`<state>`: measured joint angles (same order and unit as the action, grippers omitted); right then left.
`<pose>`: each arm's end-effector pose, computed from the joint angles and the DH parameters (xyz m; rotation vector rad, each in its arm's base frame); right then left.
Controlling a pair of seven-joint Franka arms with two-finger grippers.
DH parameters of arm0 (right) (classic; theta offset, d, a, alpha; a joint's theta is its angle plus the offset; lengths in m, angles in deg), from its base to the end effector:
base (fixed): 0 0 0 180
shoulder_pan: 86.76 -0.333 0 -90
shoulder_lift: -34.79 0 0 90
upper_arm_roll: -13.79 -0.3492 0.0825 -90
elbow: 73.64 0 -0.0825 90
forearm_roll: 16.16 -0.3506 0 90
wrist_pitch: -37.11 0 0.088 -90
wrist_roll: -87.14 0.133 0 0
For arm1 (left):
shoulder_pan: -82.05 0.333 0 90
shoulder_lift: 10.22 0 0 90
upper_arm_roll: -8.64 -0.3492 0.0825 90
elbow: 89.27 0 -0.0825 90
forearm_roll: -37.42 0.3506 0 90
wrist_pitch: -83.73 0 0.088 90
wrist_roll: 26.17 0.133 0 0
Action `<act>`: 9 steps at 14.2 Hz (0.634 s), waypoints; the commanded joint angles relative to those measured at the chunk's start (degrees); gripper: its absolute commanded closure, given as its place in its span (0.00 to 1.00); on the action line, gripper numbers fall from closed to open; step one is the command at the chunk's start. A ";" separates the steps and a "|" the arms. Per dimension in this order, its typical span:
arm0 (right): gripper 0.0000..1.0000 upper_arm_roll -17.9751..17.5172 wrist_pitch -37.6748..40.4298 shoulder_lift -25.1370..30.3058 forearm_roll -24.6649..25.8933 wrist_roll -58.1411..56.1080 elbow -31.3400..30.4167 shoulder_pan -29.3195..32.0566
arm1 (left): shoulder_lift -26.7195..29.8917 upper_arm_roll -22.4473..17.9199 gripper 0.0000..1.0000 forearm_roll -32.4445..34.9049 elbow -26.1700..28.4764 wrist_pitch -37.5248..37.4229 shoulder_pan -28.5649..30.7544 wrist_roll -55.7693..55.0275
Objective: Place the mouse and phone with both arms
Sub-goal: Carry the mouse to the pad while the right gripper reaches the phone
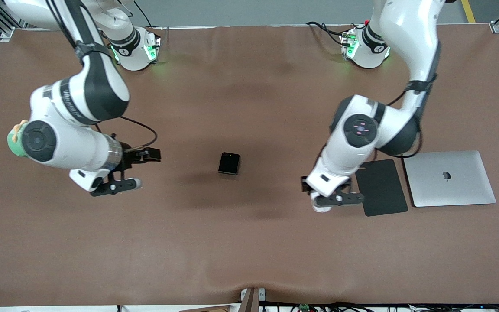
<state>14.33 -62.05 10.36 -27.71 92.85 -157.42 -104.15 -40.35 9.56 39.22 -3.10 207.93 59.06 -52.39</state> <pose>0.6103 0.2104 0.4426 -2.9624 -0.2181 0.2865 0.6442 -0.2813 0.3926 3.0935 0.0420 0.2063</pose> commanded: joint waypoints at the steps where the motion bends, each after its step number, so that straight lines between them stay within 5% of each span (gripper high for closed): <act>1: 0.00 0.51 -3.39 -2.19 -1.28 4.99 0.29 -3.52 | 3.84 0.84 0.65 0.93 4.78 -0.62 6.17 8.18; 9: 0.00 0.60 -13.50 -9.13 -1.19 15.28 0.29 -11.61 | 2.88 0.57 0.66 1.28 13.21 2.62 16.39 15.42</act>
<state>14.33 -73.46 3.17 -28.19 105.41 -157.55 -113.67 -38.29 9.67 39.23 5.78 207.78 74.61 -36.84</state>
